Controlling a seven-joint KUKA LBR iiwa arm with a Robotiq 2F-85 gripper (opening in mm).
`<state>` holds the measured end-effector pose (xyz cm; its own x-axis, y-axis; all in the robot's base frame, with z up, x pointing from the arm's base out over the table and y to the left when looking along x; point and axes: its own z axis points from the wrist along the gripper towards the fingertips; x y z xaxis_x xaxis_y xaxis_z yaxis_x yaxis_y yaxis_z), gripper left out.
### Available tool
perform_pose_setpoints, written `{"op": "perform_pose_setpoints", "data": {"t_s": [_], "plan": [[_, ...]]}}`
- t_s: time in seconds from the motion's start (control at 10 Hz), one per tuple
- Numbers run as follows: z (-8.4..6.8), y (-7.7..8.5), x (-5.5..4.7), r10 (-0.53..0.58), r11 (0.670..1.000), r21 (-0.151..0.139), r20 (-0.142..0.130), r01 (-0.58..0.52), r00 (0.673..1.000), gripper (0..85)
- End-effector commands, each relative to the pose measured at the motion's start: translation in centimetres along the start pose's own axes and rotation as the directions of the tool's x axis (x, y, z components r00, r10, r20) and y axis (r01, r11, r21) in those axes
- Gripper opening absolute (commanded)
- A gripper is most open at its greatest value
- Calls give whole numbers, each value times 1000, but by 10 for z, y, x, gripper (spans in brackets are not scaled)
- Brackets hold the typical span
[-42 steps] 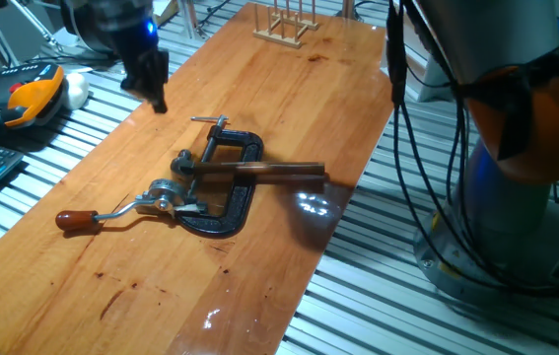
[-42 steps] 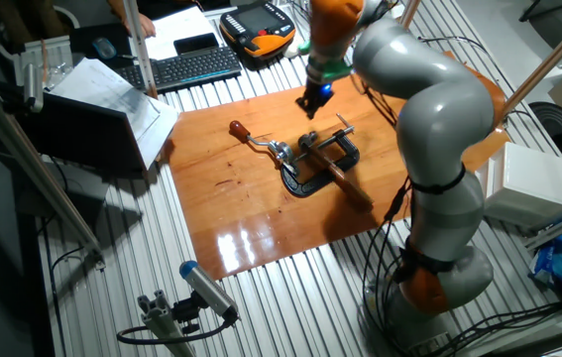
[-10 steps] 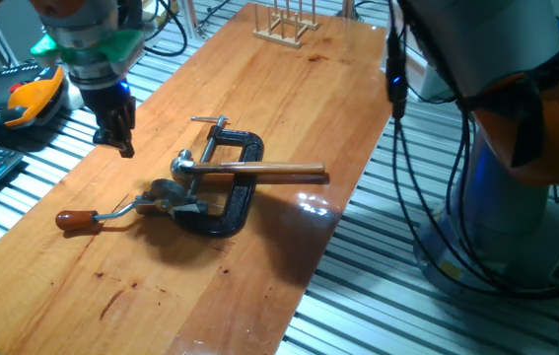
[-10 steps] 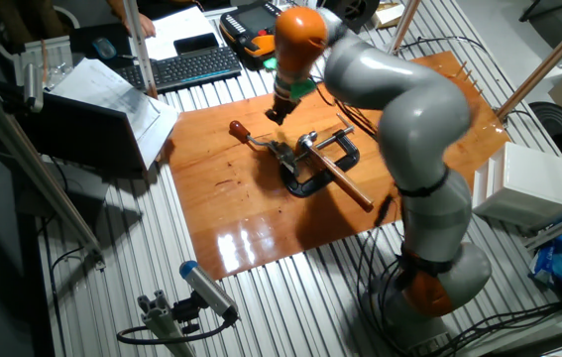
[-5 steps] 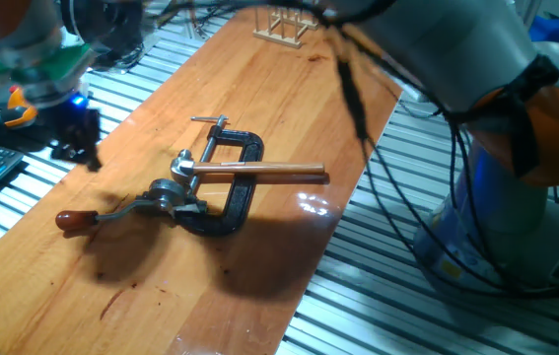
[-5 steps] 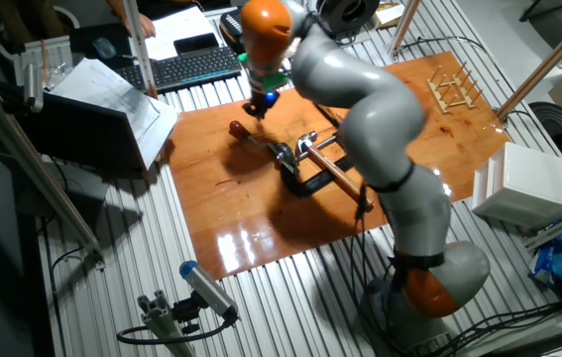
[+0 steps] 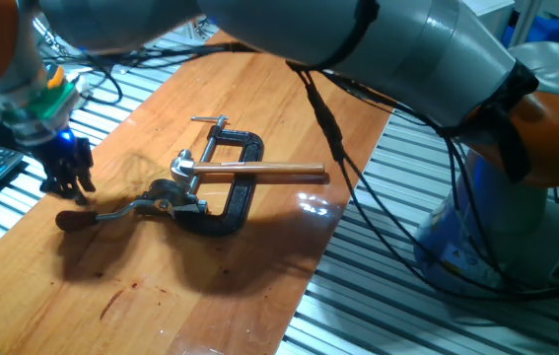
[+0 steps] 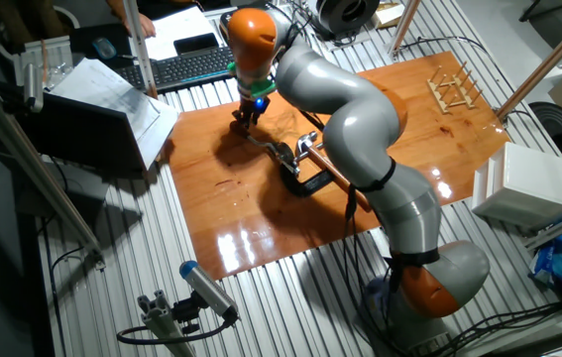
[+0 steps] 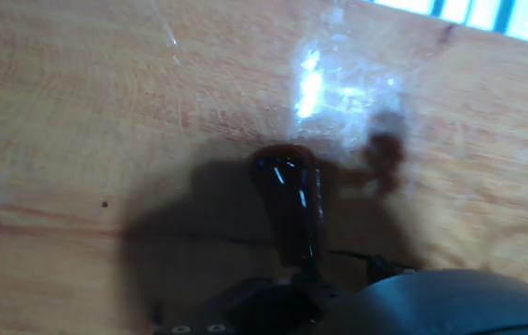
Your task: Pull up the lever
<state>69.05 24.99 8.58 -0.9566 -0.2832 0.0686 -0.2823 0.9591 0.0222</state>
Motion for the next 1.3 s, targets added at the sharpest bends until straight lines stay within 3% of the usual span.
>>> {"op": "perform_pose_setpoints", "data": {"t_s": [0.0,0.3,0.5,1.2], "plan": [[4,1,-2,5,1000,-4,5,-5,1000,510],[6,12,-5,42,999,-5,2,-42,999,510],[14,19,-9,45,999,0,4,-45,999,510],[44,17,-20,7,1000,-3,32,-6,999,510]]}}
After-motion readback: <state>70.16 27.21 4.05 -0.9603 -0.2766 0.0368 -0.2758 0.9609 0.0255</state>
